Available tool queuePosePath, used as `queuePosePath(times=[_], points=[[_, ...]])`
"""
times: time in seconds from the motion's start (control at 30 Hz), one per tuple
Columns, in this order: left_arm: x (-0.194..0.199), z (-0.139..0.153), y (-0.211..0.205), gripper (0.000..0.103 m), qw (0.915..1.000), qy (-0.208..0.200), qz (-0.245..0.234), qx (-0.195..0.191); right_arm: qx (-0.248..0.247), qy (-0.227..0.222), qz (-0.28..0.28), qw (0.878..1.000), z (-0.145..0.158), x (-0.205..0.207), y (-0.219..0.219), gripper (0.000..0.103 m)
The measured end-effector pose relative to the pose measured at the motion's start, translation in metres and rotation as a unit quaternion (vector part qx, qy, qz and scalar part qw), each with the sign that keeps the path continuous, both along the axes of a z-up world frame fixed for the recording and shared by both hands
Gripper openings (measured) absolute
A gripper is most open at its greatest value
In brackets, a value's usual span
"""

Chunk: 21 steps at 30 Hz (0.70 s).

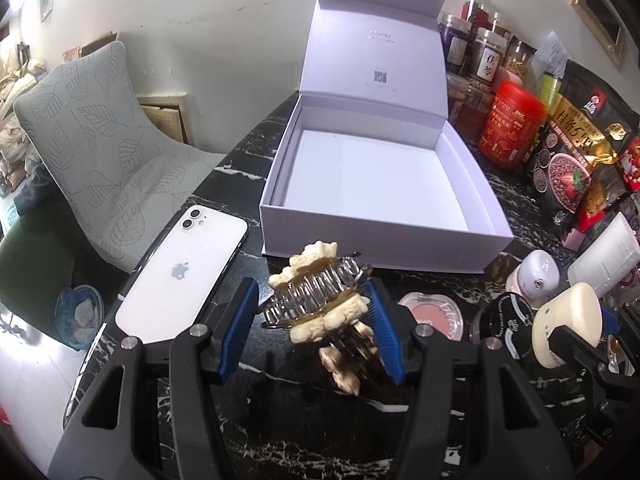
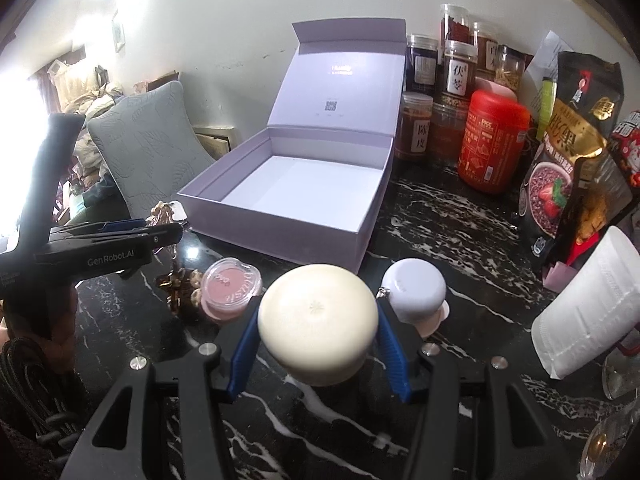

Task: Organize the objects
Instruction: 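Lift the clip with the left tool while the right tool carries the cream jar toward the box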

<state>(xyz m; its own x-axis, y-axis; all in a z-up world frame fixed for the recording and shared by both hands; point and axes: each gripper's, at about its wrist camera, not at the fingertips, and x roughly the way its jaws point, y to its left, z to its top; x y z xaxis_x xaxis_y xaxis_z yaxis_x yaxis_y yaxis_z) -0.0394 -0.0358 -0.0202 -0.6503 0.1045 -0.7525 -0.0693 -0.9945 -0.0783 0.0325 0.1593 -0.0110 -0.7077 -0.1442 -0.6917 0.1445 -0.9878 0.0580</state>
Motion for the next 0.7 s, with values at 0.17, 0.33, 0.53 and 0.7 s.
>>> queuePosePath(times=[0.17,0.33,0.53,0.7], points=[[0.012,0.009,0.002,0.054,0.9999,0.009,-0.005,0.0,-0.006,0.005,0.004,1.0,0.005,0.012,-0.002,0.056],[0.019,0.02,0.005,0.054,0.9997,0.02,-0.015,-0.003,-0.008,0.009,0.008,1.0,0.01,0.019,-0.002,0.056],[0.02,0.026,0.011,0.054,0.9994,0.016,-0.031,-0.001,-0.008,0.016,0.01,1.0,0.016,0.023,-0.003,0.056],[0.014,0.03,0.014,0.054,0.9993,0.016,-0.033,-0.008,-0.009,0.017,0.012,1.0,0.018,0.019,-0.003,0.056]])
